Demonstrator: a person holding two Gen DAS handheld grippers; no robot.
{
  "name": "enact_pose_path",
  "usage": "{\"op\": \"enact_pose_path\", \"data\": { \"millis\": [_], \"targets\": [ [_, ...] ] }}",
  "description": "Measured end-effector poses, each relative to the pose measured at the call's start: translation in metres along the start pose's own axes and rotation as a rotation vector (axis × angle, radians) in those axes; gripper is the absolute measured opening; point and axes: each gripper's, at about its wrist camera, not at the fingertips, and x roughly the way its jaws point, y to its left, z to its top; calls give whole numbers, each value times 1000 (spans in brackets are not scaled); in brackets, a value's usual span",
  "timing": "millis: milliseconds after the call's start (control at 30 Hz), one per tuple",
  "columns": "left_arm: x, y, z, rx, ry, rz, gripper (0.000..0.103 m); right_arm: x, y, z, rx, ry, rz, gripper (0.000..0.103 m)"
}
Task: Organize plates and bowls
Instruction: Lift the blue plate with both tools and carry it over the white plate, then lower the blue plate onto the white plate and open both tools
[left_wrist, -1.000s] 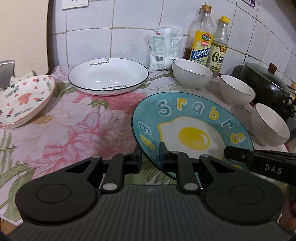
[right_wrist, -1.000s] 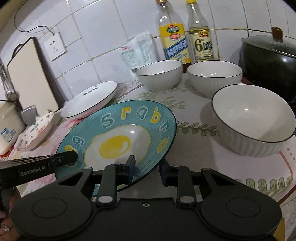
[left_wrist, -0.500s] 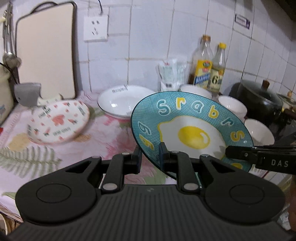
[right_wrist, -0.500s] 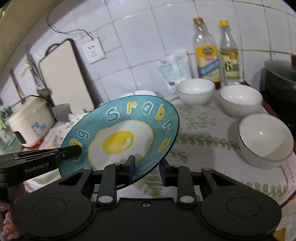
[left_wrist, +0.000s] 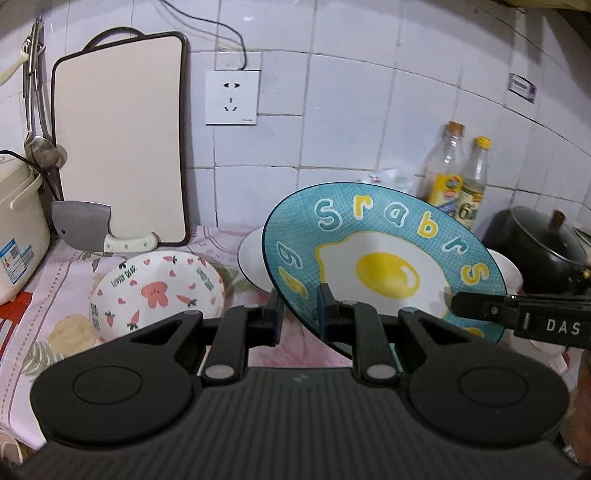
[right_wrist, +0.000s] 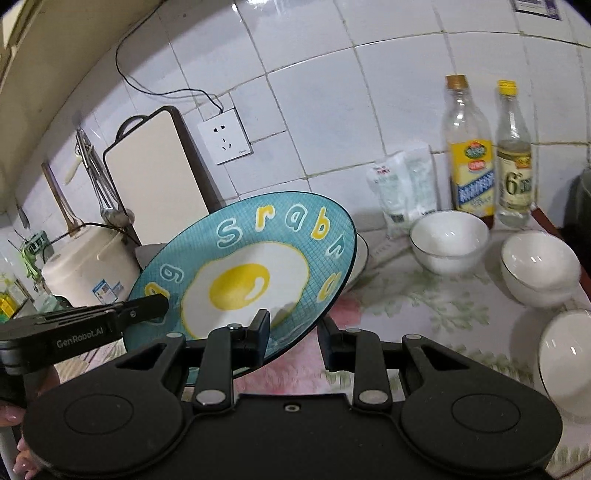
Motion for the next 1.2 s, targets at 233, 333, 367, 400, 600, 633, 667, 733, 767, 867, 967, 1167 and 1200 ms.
{"op": "enact_pose_path", "data": {
  "millis": [233, 333, 367, 400, 600, 633, 667, 733, 767, 867, 967, 1167, 1200],
  "targets": [
    [66, 20, 13, -28, -12, 38, 17, 68, -10, 29, -8, 54, 0, 33],
    [98, 30, 15, -64, 3, 30, 17, 95, -16, 38, -27, 73, -19, 33],
    [109, 33, 14, -72, 10, 31, 17, 105, -19, 41, -24, 84, -23, 33],
    [117, 35, 13, -84, 17, 32, 17, 113, -21, 43, -27, 94, -27, 33],
    [165, 44, 4, -124, 80, 38, 17, 160, -30, 47, -58, 151, -74, 33],
    [170, 45, 2, -129, 88, 41, 16, 166, -31, 47, -61, 161, -78, 33],
    [175, 46, 2, -132, 96, 43, 17, 170, -33, 46, -64, 170, -78, 33],
    [181, 48, 0, -138, 112, 46, 17, 179, -37, 46, -62, 188, -73, 33],
    [184, 48, -1, -134, 119, 49, 17, 182, -38, 46, -64, 194, -75, 33],
    [189, 48, -2, -135, 128, 56, 17, 188, -38, 45, -77, 197, -92, 33],
    [193, 48, -2, -146, 135, 58, 17, 192, -43, 44, -66, 200, -89, 33],
    [195, 43, -1, -131, 154, 90, 18, 198, -48, 41, -48, 206, -92, 33],
    [196, 41, 0, -127, 159, 94, 18, 199, -49, 41, -45, 208, -94, 33]
  ]
}}
